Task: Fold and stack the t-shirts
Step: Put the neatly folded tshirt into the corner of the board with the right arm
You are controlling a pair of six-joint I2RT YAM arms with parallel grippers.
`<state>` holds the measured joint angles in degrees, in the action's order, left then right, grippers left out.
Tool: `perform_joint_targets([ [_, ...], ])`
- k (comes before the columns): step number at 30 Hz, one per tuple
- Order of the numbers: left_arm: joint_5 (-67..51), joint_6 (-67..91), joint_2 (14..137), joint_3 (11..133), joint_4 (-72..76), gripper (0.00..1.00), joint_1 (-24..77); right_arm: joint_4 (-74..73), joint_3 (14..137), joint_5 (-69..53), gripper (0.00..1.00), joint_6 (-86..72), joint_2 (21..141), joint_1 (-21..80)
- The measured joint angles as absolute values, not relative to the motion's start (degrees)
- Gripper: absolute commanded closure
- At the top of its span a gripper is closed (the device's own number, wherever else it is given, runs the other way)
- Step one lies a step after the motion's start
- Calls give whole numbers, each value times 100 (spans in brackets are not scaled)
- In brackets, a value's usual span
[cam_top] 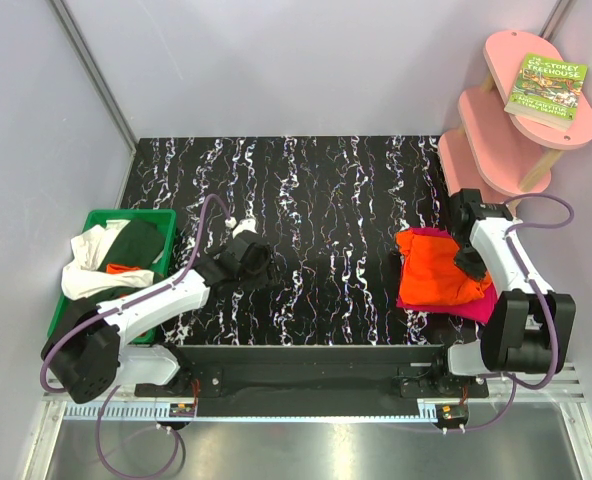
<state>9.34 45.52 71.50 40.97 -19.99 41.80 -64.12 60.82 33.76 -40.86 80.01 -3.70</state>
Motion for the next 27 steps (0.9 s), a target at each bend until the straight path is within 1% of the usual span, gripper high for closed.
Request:
perform_joint_targets([
  [2,923,4552,7150,4097,-1999,44,4180,-6392,6082,3376,81,-4091,8014,-375],
  [3,919,4554,7150,4097,-1999,44,4180,-6381,6084,3378,74,-4088,7999,-375],
  [4,919,4554,7150,4097,-1999,44,4182,-6361,6084,3369,61,-4082,7966,-375],
  [5,917,4554,7150,4097,-1999,44,4187,-6320,6084,3343,55,-4075,7898,-375],
  [6,917,4556,7150,4097,-1997,45,4198,-6254,6084,3306,41,-3977,7736,-375],
  [10,917,4565,7168,4099,-1988,44,4261,-5918,6167,3050,12,-3771,6943,-381],
  [12,917,4571,7216,4104,-1984,44,4318,-5804,6383,2897,9,-3629,6657,-381],
  [14,917,4576,7275,4112,-1986,44,4390,-5673,6628,2757,12,-3507,6563,-381],
  [15,917,4576,7297,4121,-1986,44,4425,-5579,6711,2644,16,-3439,6552,-381],
  [16,917,4576,7314,4128,-1986,44,4447,-5448,6733,2477,21,-3374,6539,-381],
  [17,917,4578,7332,4136,-1986,44,4475,-5352,6731,2283,43,-3317,6525,-381],
  [18,919,4580,7352,4152,-1988,45,4504,-5275,6720,2084,55,-3288,6519,-381],
  [19,917,4595,7369,4167,-1988,45,4523,-5179,6687,1857,63,-3251,6506,-381],
  [20,917,4602,7391,4187,-1990,45,4543,-5019,6593,1599,77,-3291,6477,-381],
  [23,919,4615,7465,4268,-2010,45,4587,-4705,6204,1085,87,-3332,6420,-381],
  [27,919,4613,7540,4447,-2132,46,4648,-4445,5535,827,87,-3551,6414,-381],
])
